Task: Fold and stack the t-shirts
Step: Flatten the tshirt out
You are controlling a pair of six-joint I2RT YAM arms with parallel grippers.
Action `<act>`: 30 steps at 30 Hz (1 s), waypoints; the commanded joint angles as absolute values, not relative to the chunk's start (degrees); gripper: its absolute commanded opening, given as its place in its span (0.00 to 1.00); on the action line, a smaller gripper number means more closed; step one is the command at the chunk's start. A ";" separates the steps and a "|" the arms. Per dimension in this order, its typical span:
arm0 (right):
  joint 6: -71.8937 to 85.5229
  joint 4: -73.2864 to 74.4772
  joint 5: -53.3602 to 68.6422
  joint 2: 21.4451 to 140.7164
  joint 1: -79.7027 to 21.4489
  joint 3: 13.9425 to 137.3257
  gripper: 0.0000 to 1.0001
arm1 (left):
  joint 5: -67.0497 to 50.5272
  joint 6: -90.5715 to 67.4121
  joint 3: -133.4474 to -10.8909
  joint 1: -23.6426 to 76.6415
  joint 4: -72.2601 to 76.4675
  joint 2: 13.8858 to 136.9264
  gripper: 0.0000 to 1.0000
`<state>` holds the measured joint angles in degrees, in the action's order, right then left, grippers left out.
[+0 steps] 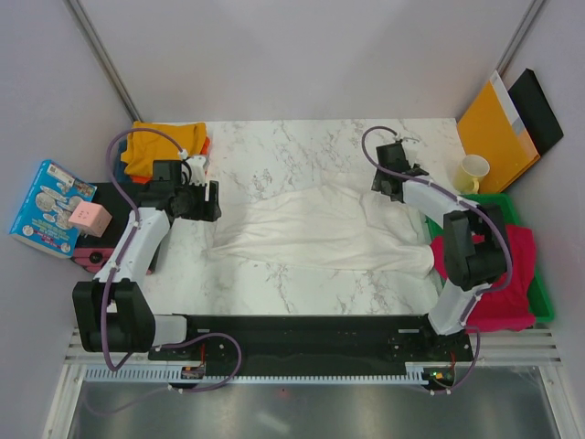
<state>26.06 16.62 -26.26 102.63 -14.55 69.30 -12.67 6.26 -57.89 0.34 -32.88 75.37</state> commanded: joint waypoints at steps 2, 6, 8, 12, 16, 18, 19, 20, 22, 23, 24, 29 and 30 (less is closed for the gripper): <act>28.47 16.43 -28.83 99.84 -11.52 66.45 0.64 | -14.59 4.66 -58.18 0.18 -32.08 75.32 0.77; 30.23 17.40 -28.48 101.16 -9.50 64.78 0.61 | -14.50 4.83 -58.18 0.18 -32.08 75.41 0.77; 30.41 17.23 -27.51 102.21 -9.32 64.51 0.60 | -14.50 5.01 -58.18 0.18 -32.08 75.59 0.77; 30.94 16.79 -26.98 103.97 -9.14 64.51 0.59 | -14.68 5.01 -57.92 0.18 -32.08 75.76 0.77; 30.85 16.44 -26.46 105.73 -8.88 64.95 0.55 | -14.59 5.10 -57.66 0.18 -32.08 75.76 0.77; 30.85 16.17 -26.37 106.00 -8.79 64.95 0.51 | -14.50 5.19 -57.48 0.18 -32.08 75.67 0.77; 30.94 16.00 -26.45 106.17 -8.70 65.04 0.48 | -14.50 5.19 -57.48 0.18 -32.08 75.67 0.77; 30.85 16.00 -26.46 106.26 -8.53 65.04 0.48 | -14.50 5.27 -57.48 0.18 -32.08 75.76 0.77; 30.76 15.82 -26.63 107.05 -8.53 65.13 0.45 | -14.59 5.19 -57.39 0.18 -32.08 75.85 0.77; 30.94 15.73 -26.63 107.22 -8.44 65.13 0.44 | -14.50 5.19 -57.31 0.18 -32.08 75.85 0.77; 30.94 15.65 -26.46 107.49 -8.26 65.13 0.42 | -14.50 5.19 -57.39 0.18 -32.08 75.85 0.77; 31.29 15.21 -25.84 107.84 -7.91 64.60 0.28 | -14.50 5.19 -57.22 0.18 -32.08 76.02 0.77; 31.29 15.21 -25.40 107.93 -7.82 64.60 0.23 | -14.50 5.19 -57.30 0.18 -32.08 76.03 0.77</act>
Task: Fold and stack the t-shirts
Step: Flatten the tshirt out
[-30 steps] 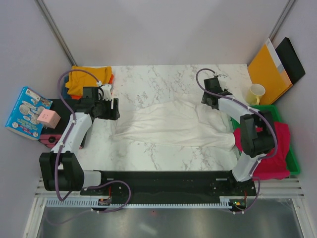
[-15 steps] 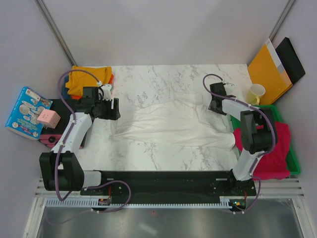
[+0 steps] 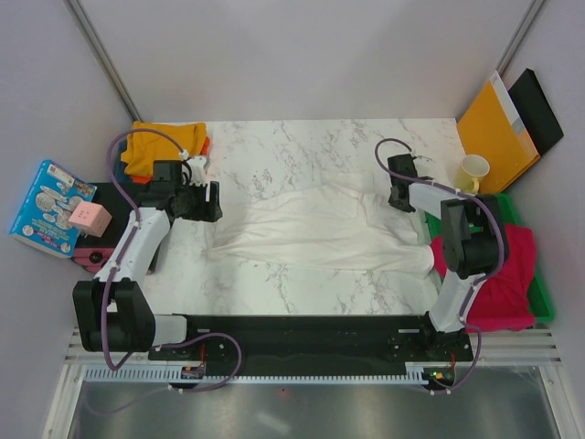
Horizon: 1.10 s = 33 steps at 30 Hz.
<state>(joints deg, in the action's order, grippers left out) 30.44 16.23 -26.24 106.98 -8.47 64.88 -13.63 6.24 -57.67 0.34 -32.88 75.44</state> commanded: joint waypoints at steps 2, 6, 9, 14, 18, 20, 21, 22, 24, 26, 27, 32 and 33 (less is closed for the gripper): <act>31.29 15.12 -25.49 107.93 -7.82 64.42 0.15 | -14.50 5.18 -57.22 0.18 -32.08 76.03 0.77; 30.85 14.68 -25.14 106.18 -7.74 64.16 0.00 | -14.59 4.92 -57.22 0.18 -32.17 75.94 0.77; 30.41 13.36 -24.79 102.59 -8.09 63.55 0.00 | -14.76 4.83 -57.39 0.18 -31.99 75.85 0.77; 29.62 13.88 -25.75 95.81 -9.49 64.60 0.00 | -15.12 3.96 -57.74 0.18 -31.73 75.94 0.76; 29.44 15.90 -25.66 90.18 -11.07 65.21 0.00 | -15.03 3.43 -58.09 0.18 -31.11 77.33 0.78; 29.27 17.22 -25.84 88.08 -11.60 65.04 0.00 | -14.42 3.34 -58.97 0.18 -30.59 78.57 0.78; 29.27 17.57 -25.93 87.54 -11.78 64.78 0.00 | -13.98 3.34 -59.32 0.18 -30.50 80.40 0.78; 29.18 18.10 -25.93 86.84 -11.95 63.99 0.00 | -13.28 3.25 -59.76 0.18 -30.15 81.20 0.79; 29.00 18.28 -26.36 84.65 -12.13 62.85 0.00 | -13.10 3.34 -61.08 0.18 -29.97 83.83 0.79; 28.74 18.81 -26.45 82.98 -12.30 61.35 0.00 | -13.45 3.43 -61.69 0.18 -29.53 85.51 0.78; 28.57 18.98 -26.46 82.45 -12.30 60.91 0.00 | -13.62 3.25 -61.96 0.18 -29.53 86.21 0.77; 28.39 19.16 -26.28 80.07 -12.66 57.40 0.00 | -13.62 4.48 -63.63 0.18 -27.43 91.40 0.73; 28.30 19.25 -26.28 79.89 -12.66 56.96 0.00 | -13.88 4.48 -63.98 0.18 -26.90 92.02 0.73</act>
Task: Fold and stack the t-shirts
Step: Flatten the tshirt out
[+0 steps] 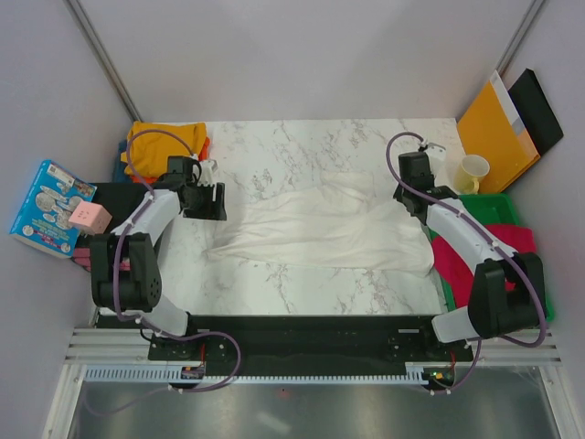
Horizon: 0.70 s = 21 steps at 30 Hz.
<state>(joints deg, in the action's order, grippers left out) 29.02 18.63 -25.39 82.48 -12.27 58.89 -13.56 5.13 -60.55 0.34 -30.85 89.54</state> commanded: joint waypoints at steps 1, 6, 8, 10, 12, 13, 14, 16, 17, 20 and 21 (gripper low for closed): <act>28.39 19.25 -26.28 79.63 -12.74 56.26 0.00 | -13.80 4.57 -65.03 0.18 -26.46 93.50 0.72; 28.48 19.16 -27.07 79.37 -13.36 55.28 0.00 | -13.97 4.66 -68.46 0.18 -24.61 97.90 0.68; 28.30 19.16 -27.16 79.37 -13.36 55.37 0.00 | -14.59 4.66 -70.04 0.18 -24.17 100.27 0.66; 28.30 19.25 -27.33 79.37 -13.45 55.55 0.00 | -14.85 4.40 -71.53 0.18 -23.99 102.03 0.63; 27.95 19.68 -27.51 79.54 -13.45 55.98 0.00 | -15.73 4.39 -72.33 0.26 -24.08 104.32 0.54; 27.86 19.95 -27.60 79.89 -13.53 56.16 0.00 | -15.91 4.22 -72.42 0.26 -24.08 104.85 0.52; 27.77 20.13 -27.95 79.98 -13.45 56.34 0.00 | -16.08 4.13 -72.33 0.26 -24.08 105.11 0.49; 27.51 20.13 -28.12 80.16 -13.45 56.34 0.00 | -16.70 4.22 -71.46 0.35 -24.17 105.12 0.44; 27.51 20.21 -28.30 80.16 -13.53 56.34 0.00 | -16.87 4.22 -71.11 0.44 -24.17 105.12 0.45; 27.77 20.04 -28.30 80.68 -13.53 56.25 0.00 | -16.35 4.92 -70.84 0.44 -24.17 106.08 0.45; 27.95 20.04 -28.04 80.68 -13.45 56.08 0.00 | -16.26 5.01 -71.01 0.53 -24.08 106.95 0.46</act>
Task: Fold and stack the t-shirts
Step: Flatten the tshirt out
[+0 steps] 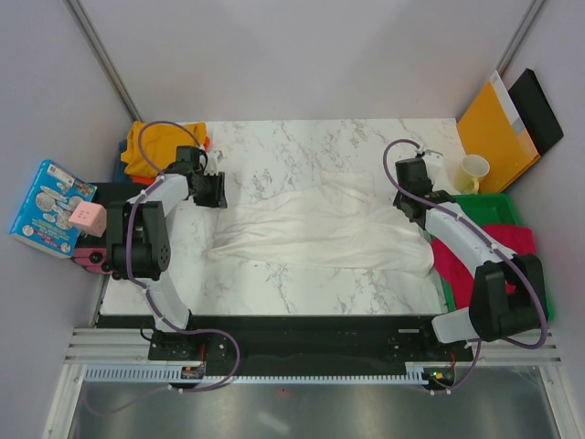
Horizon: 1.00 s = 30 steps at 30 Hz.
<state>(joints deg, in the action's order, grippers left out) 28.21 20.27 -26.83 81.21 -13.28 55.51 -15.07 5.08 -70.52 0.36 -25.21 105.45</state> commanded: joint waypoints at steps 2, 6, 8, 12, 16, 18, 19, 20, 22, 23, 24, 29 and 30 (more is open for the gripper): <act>28.39 19.60 -27.69 81.03 -13.45 55.81 0.00 | -16.00 4.92 -71.19 0.53 -24.17 107.75 0.47; 28.65 19.16 -27.68 81.21 -13.80 55.28 0.00 | -16.17 4.66 -72.16 0.70 -24.26 109.77 0.47; 28.57 19.25 -27.86 81.04 -13.80 55.20 0.00 | -15.73 4.75 -72.42 0.88 -24.61 110.74 0.47; 28.30 19.16 -28.30 80.51 -13.80 55.02 0.00 | -15.47 5.01 -72.33 0.88 -24.70 110.39 0.36; 28.39 19.34 -28.56 80.42 -13.89 54.76 0.00 | -15.21 5.27 -72.07 0.88 -24.70 107.59 0.12; 28.48 19.34 -28.56 80.16 -13.89 54.84 0.00 | -15.12 5.10 -71.46 0.88 -24.79 104.78 0.06; 28.48 19.34 -28.48 79.98 -13.97 54.84 0.00 | -15.12 5.18 -71.19 0.88 -24.79 103.98 0.06; 28.39 19.34 -28.56 79.89 -13.89 55.10 0.00 | -15.29 5.19 -70.67 0.88 -24.79 102.76 0.05; 28.39 19.25 -28.39 79.81 -13.89 55.37 0.00 | -15.29 5.01 -70.31 0.88 -24.96 100.20 0.05; 28.39 19.25 -28.30 79.80 -13.80 55.55 0.00 | -15.47 5.10 -70.14 0.88 -25.05 99.59 0.02; 28.39 19.34 -28.30 79.89 -13.89 55.63 0.00 | -15.38 5.01 -70.05 0.88 -25.48 98.45 0.02; 28.57 20.38 -28.56 78.06 -13.89 57.38 0.00 | -15.29 5.01 -70.22 0.79 -27.50 92.65 0.02; 28.30 20.65 -29.09 77.52 -13.89 58.09 0.00 | -15.38 5.10 -70.49 0.79 -28.12 89.59 0.02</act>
<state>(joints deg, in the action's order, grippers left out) 28.27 20.40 -27.09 81.06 -13.67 54.89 -15.18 5.02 -69.89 0.75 -26.37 97.78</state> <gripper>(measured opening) 0.008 0.026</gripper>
